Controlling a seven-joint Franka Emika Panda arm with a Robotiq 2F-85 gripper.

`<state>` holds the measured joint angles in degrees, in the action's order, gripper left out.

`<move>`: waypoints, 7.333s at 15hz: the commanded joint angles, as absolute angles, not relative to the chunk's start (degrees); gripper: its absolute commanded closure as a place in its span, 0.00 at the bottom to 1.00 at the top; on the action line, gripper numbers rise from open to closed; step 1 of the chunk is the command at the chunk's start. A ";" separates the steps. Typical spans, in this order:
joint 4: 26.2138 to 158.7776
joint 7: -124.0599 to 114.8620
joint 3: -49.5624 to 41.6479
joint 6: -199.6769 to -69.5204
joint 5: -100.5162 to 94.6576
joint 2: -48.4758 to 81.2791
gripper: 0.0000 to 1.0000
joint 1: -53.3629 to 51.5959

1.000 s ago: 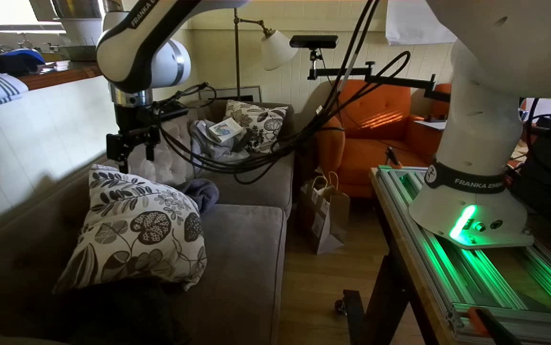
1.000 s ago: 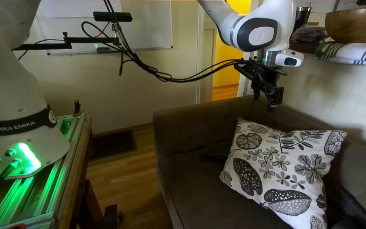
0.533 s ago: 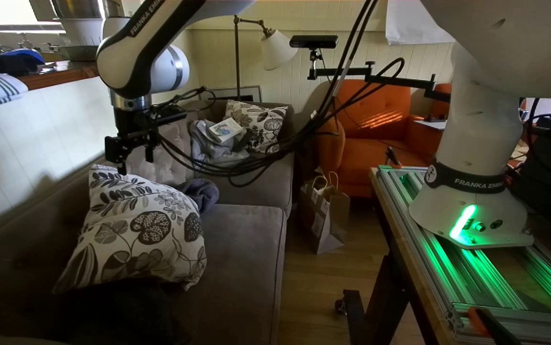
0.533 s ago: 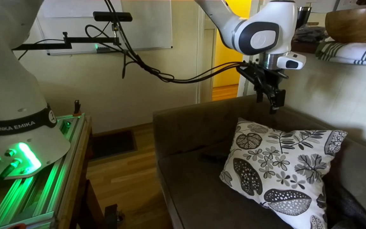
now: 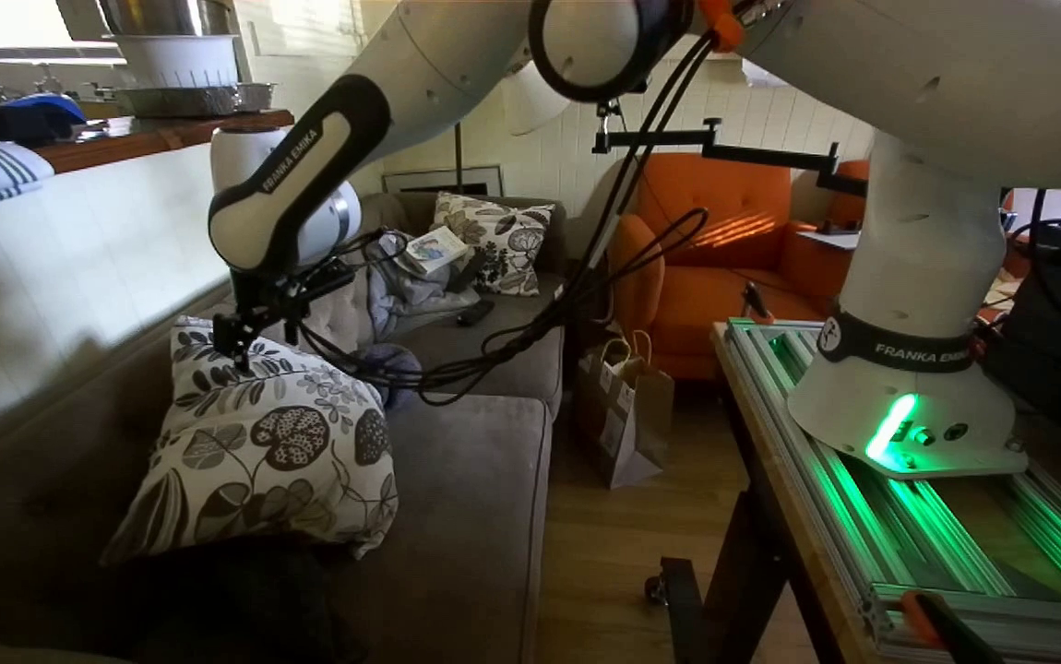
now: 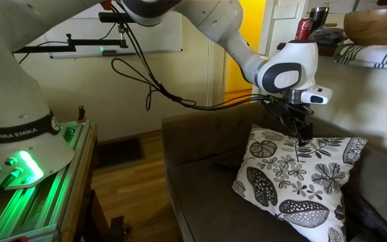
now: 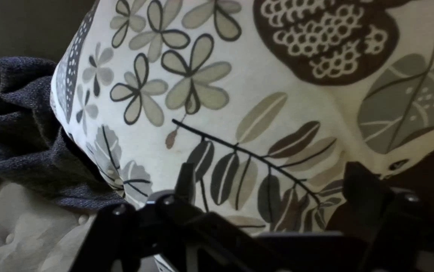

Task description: Move the flowery pillow on the left to the right

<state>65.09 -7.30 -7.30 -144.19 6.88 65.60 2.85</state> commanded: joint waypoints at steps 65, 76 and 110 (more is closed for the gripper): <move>27.16 -24.01 -5.72 -120.69 7.53 77.05 0.97 31.79; 24.53 -26.22 -6.16 -124.01 7.24 81.29 0.99 30.15; 26.99 -15.36 -5.74 -128.31 6.90 75.77 0.00 31.61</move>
<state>26.13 -18.63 -8.26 -136.14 6.29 78.43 31.15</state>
